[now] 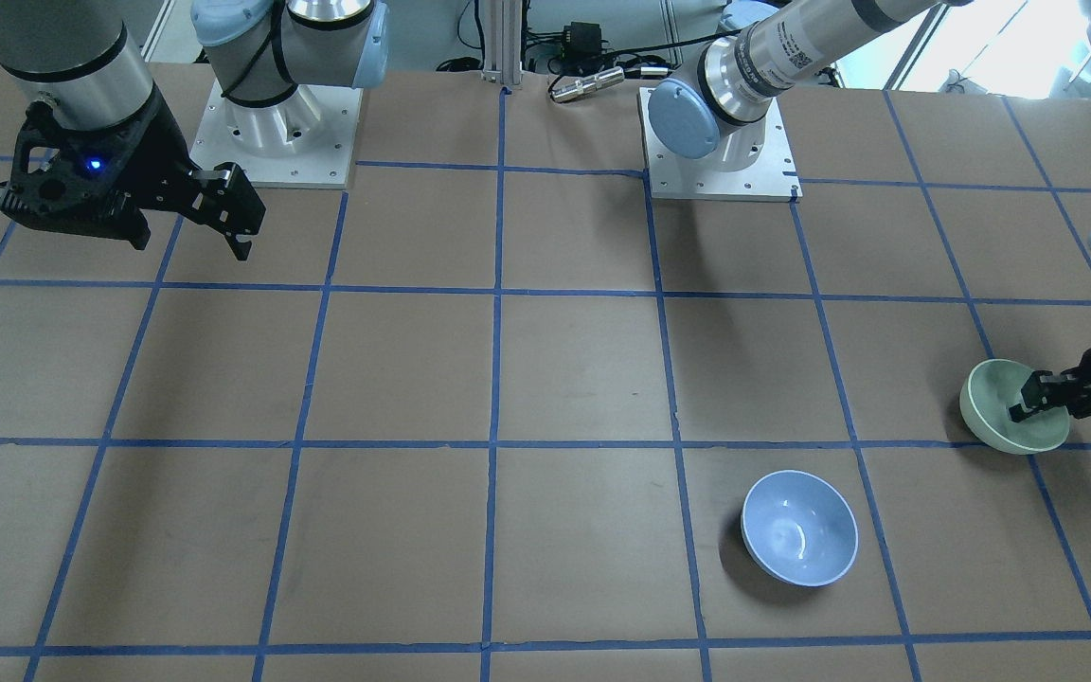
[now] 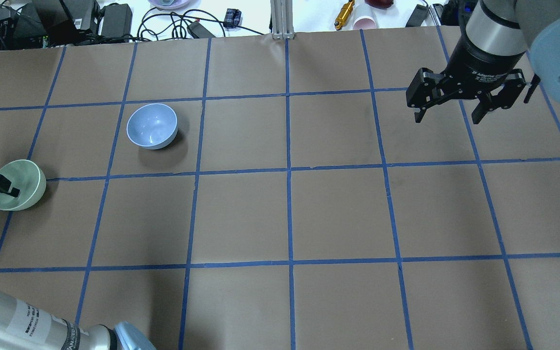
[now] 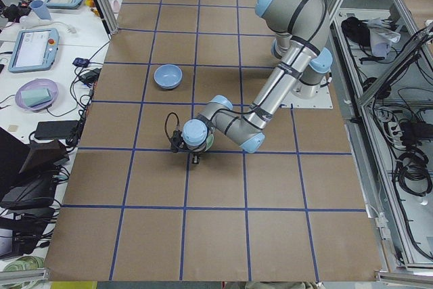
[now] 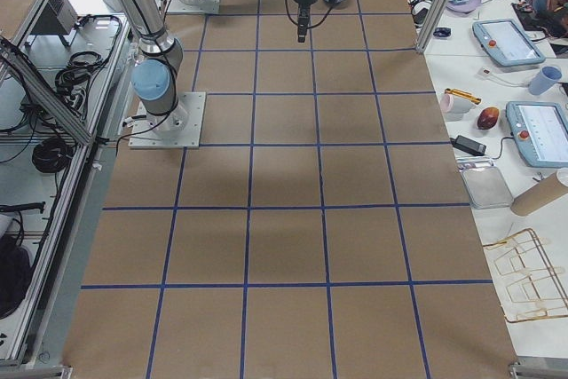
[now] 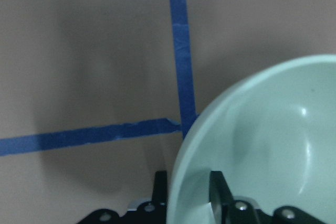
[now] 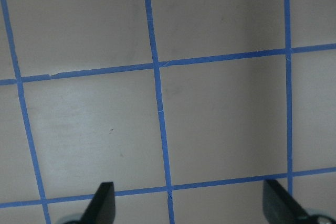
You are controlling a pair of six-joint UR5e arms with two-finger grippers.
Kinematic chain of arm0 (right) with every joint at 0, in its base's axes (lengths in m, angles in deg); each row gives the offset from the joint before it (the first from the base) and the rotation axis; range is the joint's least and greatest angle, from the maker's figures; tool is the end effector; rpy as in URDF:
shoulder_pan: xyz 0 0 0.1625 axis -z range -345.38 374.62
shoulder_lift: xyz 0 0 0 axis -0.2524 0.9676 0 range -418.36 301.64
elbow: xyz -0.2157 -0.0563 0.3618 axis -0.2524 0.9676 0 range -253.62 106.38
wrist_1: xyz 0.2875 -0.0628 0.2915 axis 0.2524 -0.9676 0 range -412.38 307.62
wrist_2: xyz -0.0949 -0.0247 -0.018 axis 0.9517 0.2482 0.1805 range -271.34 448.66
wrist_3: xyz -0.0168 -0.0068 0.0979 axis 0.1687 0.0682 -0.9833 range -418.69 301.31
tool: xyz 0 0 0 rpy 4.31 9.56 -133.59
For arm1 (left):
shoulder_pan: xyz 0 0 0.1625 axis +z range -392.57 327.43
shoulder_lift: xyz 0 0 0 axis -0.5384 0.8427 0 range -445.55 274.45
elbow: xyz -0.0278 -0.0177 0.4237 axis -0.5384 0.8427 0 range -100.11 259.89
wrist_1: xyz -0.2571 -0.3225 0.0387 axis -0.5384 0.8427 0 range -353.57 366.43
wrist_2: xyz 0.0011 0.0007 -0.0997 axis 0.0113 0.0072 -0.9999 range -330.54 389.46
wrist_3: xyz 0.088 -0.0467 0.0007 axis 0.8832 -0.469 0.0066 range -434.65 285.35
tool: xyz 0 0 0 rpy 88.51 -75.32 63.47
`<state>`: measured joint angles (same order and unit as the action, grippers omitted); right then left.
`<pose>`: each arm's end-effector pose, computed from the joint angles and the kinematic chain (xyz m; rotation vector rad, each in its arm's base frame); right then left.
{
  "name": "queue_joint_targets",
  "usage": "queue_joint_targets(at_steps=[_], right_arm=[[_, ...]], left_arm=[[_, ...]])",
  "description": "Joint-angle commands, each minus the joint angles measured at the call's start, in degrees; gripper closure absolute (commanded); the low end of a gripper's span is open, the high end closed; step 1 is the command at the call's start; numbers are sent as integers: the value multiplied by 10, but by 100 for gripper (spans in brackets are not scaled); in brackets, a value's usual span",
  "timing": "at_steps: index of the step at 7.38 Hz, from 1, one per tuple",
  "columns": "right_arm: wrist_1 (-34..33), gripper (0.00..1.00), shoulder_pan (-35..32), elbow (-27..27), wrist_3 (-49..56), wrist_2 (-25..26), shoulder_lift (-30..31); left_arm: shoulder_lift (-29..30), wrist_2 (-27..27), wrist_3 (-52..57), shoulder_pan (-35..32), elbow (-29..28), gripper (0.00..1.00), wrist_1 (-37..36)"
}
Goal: Stack green bowl on blue bowl
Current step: 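Close the left gripper on the pale green bowl's rim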
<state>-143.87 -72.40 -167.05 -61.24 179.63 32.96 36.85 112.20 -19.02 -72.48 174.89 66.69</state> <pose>0.1064 -0.4869 0.4723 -0.1507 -3.1211 -0.0170 0.3857 -0.5128 0.1718 -0.1305 -2.9558 0.0300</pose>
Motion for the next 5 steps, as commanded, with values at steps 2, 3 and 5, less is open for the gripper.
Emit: queue_joint_targets(at_steps=[2, 3, 5], right_arm=[[0, 0, 0, 0, 0, 0, 0], [0, 0, 0, 0, 0, 0, 0], [0, 0, 0, 0, 0, 0, 0]], left_arm=[[-4, 0, -3, 0, -4, 95, 12], [-15, 0, -3, 0, -8, 95, 36], [-22, -1, -3, 0, -10, 96, 47]])
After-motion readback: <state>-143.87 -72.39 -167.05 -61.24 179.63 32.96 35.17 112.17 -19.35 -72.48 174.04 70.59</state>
